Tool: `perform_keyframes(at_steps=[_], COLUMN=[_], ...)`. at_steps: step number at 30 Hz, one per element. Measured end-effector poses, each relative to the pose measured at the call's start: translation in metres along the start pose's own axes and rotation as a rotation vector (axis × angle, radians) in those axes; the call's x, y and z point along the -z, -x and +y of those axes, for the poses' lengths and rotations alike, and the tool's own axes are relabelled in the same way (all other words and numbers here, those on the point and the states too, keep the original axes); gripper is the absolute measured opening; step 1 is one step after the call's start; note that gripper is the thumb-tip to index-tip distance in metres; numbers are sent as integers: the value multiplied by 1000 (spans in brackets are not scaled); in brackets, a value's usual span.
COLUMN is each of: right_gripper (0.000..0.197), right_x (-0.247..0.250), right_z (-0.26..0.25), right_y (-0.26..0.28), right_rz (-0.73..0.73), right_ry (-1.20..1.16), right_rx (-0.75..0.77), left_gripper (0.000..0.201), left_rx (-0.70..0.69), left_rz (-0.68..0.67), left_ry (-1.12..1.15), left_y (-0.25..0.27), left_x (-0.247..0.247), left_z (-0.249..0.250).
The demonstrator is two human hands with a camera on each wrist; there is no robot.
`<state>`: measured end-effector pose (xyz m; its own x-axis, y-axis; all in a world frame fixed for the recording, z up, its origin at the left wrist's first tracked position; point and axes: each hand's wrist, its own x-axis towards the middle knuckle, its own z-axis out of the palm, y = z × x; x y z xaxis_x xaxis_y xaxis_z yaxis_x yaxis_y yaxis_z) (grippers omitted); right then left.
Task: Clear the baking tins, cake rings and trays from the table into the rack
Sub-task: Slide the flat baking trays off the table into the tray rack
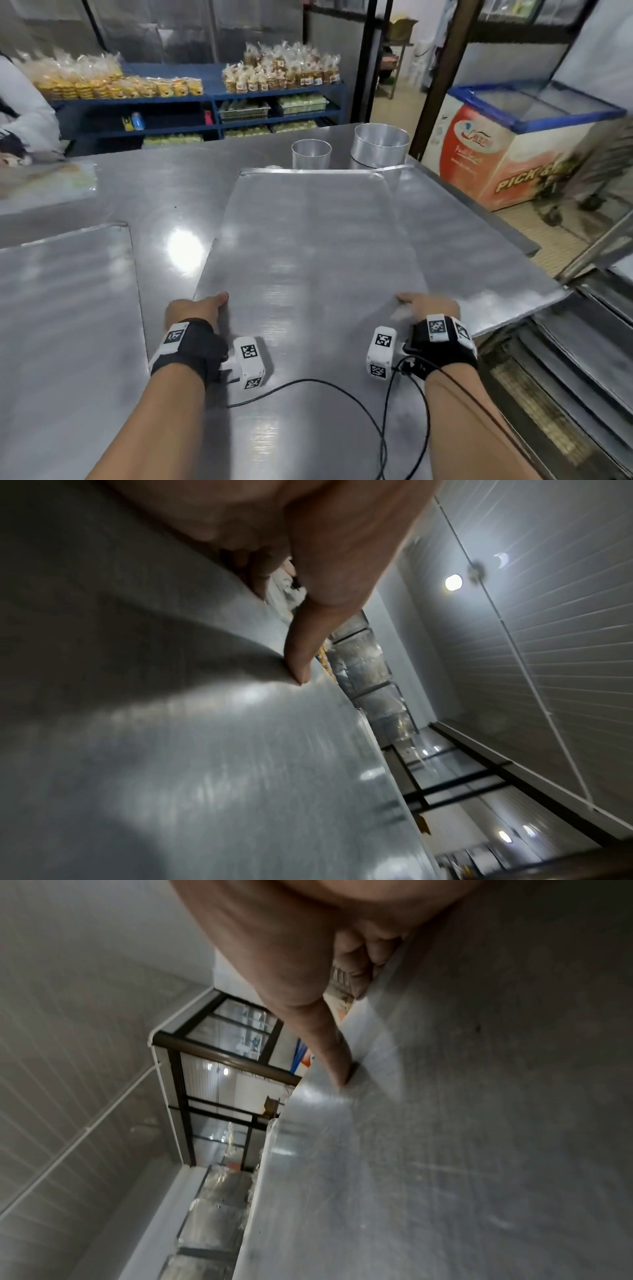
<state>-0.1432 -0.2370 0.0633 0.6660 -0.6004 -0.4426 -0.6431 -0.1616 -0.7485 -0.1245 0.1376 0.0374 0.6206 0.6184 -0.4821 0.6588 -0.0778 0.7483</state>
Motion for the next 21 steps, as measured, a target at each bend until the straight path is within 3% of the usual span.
perform_keyframes(at_steps=[6, 9, 16, 18, 21], right_gripper=[53, 62, 63, 57, 33], right_x=[39, 56, 108, 124, 149], right_z=[25, 44, 99, 113, 133], right_y=[46, 63, 105, 118, 137], right_rz=[173, 279, 470, 520, 607], right_ry=[-139, -200, -346, -378, -409], right_rx=[-108, -194, -301, -311, -320], left_gripper=[71, 72, 63, 68, 69], left_rx=[-126, -174, -312, -351, -395], left_rz=[-133, -215, -447, -502, -575], left_ry=[-62, -106, -184, -198, -237], left_y=[18, 32, 74, 93, 119], left_x=[-10, -22, -67, -82, -105], left_z=[32, 39, 51, 55, 57])
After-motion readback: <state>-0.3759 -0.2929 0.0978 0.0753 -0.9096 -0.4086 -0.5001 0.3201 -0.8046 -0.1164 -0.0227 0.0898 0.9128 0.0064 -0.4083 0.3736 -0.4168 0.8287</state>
